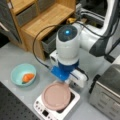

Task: Pick up the pan. Place the pan on the table. Pick up the bowl. Place the bowl on the stove.

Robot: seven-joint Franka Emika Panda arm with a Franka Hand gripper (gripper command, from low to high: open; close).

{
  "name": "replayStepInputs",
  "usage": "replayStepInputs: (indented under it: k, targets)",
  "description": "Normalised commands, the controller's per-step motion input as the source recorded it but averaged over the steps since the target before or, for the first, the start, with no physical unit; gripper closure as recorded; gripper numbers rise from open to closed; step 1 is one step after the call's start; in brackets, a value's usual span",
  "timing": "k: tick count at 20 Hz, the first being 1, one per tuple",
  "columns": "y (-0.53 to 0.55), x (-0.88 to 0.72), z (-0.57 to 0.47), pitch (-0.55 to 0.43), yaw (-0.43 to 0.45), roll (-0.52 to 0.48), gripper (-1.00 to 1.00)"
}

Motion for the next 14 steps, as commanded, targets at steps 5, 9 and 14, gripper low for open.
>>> replayStepInputs:
  k: [5,9,14]
  targets:
    - [0.06,0.00,-0.01,0.014,0.043,-0.118,1.00]
    - [0.06,0.00,-0.01,0.015,0.036,-0.116,1.00]
    - [0.08,0.02,-0.02,0.011,0.022,-0.114,1.00]
